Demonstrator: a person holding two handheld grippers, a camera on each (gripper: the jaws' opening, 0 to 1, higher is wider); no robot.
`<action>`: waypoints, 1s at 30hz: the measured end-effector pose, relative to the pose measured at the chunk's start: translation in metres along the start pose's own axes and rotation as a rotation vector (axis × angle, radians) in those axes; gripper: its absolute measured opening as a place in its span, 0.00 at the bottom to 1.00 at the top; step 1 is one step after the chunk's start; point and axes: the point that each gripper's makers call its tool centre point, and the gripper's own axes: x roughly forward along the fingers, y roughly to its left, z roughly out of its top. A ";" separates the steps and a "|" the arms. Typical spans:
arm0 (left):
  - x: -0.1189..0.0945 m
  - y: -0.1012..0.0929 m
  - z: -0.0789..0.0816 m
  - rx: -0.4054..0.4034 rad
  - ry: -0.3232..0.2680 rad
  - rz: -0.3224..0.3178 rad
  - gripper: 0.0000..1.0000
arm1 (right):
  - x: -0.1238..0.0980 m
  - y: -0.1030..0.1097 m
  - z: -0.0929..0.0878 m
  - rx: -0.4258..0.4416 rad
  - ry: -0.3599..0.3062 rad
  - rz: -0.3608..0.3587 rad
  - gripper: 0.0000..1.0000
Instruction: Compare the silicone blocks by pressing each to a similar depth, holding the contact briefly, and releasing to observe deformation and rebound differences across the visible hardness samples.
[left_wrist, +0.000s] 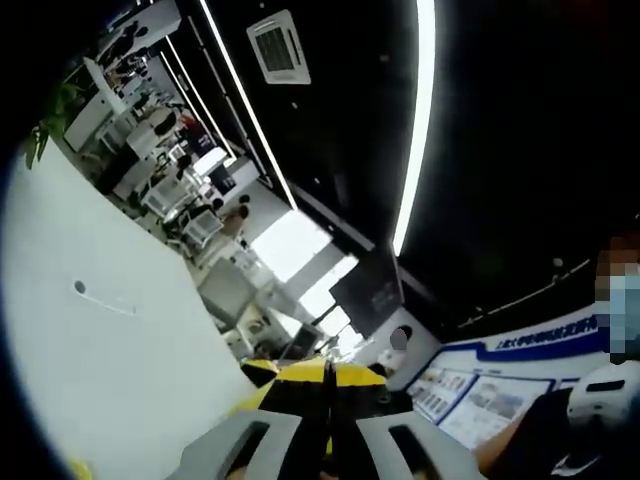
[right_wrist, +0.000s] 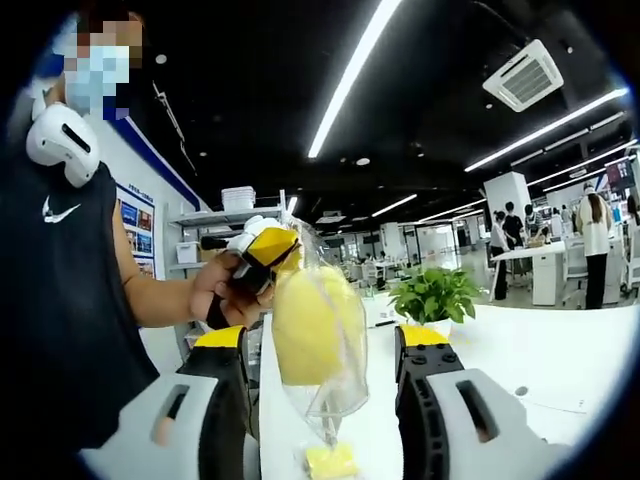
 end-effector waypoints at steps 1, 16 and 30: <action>0.000 0.000 0.000 0.001 0.001 0.000 0.00 | 0.000 0.000 0.000 0.002 -0.001 0.003 0.51; -0.001 0.002 0.001 -0.009 -0.004 0.000 0.00 | 0.008 0.004 -0.001 0.019 0.005 0.039 0.36; -0.002 0.003 0.000 -0.020 -0.010 -0.001 0.00 | 0.009 0.004 0.000 0.029 0.008 0.039 0.28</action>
